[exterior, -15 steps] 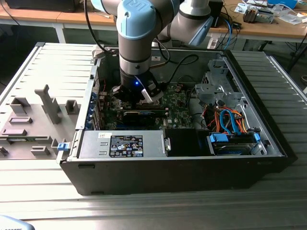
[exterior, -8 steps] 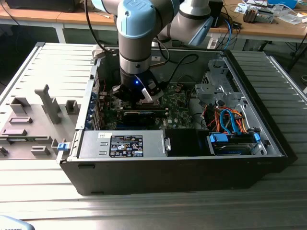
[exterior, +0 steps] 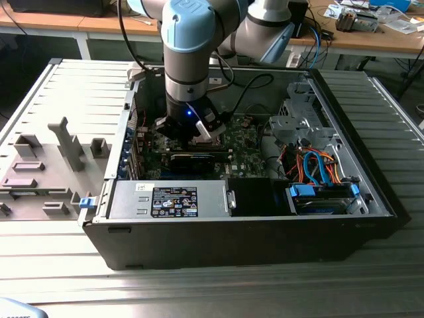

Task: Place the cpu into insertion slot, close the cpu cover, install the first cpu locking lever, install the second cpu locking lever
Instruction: 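Install the second cpu locking lever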

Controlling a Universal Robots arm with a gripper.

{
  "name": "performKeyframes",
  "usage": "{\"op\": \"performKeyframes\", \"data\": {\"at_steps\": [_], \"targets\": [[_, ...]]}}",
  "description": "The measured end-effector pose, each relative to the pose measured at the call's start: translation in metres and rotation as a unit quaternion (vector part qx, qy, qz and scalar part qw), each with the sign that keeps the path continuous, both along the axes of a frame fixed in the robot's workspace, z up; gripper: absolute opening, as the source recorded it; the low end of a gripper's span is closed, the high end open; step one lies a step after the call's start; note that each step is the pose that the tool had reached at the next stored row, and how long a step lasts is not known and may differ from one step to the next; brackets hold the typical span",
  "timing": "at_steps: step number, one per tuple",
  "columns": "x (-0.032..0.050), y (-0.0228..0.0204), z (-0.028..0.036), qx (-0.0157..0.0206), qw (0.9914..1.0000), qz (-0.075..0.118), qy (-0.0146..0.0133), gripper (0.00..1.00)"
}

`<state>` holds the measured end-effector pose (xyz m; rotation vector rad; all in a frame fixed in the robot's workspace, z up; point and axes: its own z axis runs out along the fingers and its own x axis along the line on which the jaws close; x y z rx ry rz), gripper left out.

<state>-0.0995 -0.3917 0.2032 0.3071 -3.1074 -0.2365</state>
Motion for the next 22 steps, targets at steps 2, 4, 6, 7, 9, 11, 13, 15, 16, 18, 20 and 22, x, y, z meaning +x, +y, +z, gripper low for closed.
{"op": "performKeyframes", "data": {"at_steps": [2,4,6,7,9,11,13,15,16,18,20,22], "targets": [[0.0005,-0.0001,0.0051,-0.0007,1.00000,0.000,0.0002,0.11],[0.0111,0.0001,0.0055,-0.0014,0.99999,0.000,0.0036,0.11],[0.0228,0.0006,0.0056,-0.0015,0.99996,0.000,0.0088,0.11],[0.0295,0.0013,0.0056,-0.0015,0.99993,0.000,0.0116,0.11],[0.0393,0.0027,0.0056,-0.0015,0.99987,0.000,0.0160,0.11],[0.0458,0.0041,0.0056,-0.0015,0.99983,0.000,0.0184,0.11],[0.0504,0.0089,0.0089,-0.0031,0.99980,0.000,0.0196,0.11],[0.0505,0.0155,0.0148,-0.0121,0.99974,0.000,0.0196,0.11],[0.0505,0.0173,0.0160,-0.0152,0.99969,0.000,0.0195,0.11],[0.0505,0.0213,0.0176,-0.0222,0.99956,0.000,0.0196,0.11],[0.0508,0.0223,0.0179,-0.0283,0.99940,-0.002,0.0196,0.11],[0.0515,0.0223,0.0180,-0.0324,0.99918,-0.013,0.0204,0.11]]}}
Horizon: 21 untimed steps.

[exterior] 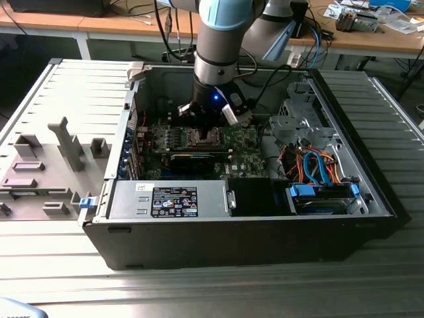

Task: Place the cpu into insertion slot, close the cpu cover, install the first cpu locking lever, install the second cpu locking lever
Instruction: 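Install the second cpu locking lever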

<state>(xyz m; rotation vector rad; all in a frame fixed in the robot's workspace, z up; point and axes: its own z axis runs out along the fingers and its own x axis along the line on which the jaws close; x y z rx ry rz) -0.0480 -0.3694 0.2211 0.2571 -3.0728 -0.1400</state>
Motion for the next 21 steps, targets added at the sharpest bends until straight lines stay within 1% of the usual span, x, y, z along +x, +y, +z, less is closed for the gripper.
{"op": "performKeyframes", "data": {"at_steps": [3,4,6,7,9,12,14,21], "targets": [[0.0006,0.0001,0.0000,-0.0027,0.99987,-0.016,0.0006,0.11],[0.0008,0.0001,0.0000,-0.0061,0.99974,-0.022,0.0006,0.11],[0.0009,0.0001,-0.0002,-0.0158,0.99956,-0.025,0.0004,0.11],[0.0009,0.0005,-0.0006,-0.0216,0.99938,-0.028,0.0003,0.11],[0.0009,0.0012,-0.0011,-0.0223,0.99920,-0.033,0.0005,0.11],[0.0009,0.0014,-0.0017,-0.0224,0.99835,-0.053,0.0010,0.11],[0.0009,0.0023,-0.0020,-0.0222,0.99790,-0.061,0.0010,0.11],[0.0009,0.0022,-0.0019,-0.0223,0.99790,-0.061,0.0011,0.11]]}}
